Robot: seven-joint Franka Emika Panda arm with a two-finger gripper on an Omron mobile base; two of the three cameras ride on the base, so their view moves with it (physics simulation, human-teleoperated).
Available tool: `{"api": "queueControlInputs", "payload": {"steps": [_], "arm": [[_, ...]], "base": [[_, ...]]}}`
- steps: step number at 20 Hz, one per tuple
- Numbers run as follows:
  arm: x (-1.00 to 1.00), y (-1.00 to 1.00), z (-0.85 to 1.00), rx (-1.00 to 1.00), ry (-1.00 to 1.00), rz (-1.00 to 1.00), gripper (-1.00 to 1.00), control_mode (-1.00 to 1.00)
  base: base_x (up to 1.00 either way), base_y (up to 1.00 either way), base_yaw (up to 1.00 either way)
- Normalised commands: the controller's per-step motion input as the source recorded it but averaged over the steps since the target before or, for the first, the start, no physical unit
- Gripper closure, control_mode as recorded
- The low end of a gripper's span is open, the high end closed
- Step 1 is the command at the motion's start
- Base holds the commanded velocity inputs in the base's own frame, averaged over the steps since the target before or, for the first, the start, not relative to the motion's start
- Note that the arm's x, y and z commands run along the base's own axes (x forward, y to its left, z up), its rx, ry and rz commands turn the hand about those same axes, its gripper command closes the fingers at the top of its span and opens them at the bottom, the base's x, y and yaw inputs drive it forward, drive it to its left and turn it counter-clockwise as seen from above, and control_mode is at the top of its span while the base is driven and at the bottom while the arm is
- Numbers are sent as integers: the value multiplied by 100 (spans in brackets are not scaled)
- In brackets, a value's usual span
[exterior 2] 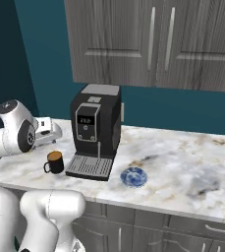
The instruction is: Take a sugar cube from the saucer and place it inside the coffee. Then, grab milk from the fridge and place it next to the coffee on the counter to sweeten the coffee.
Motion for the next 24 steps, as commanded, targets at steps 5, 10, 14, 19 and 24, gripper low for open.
{"api": "queueControlInputs", "payload": {"steps": [5,10,14,19,24], "arm": [[-92,-72,68,16,-11,-4,-100,-100],[-71,-73,45,19,-4,-7,-100,-100],[-14,-29,9,7,0,-2,-100,-100],[-4,0,0,0,0,0,-100,-100],[-18,0,0,0,-2,2,-100,100]], "base": [[0,0,0],[0,0,0],[0,0,0],[0,0,0],[-37,0,16]]}}
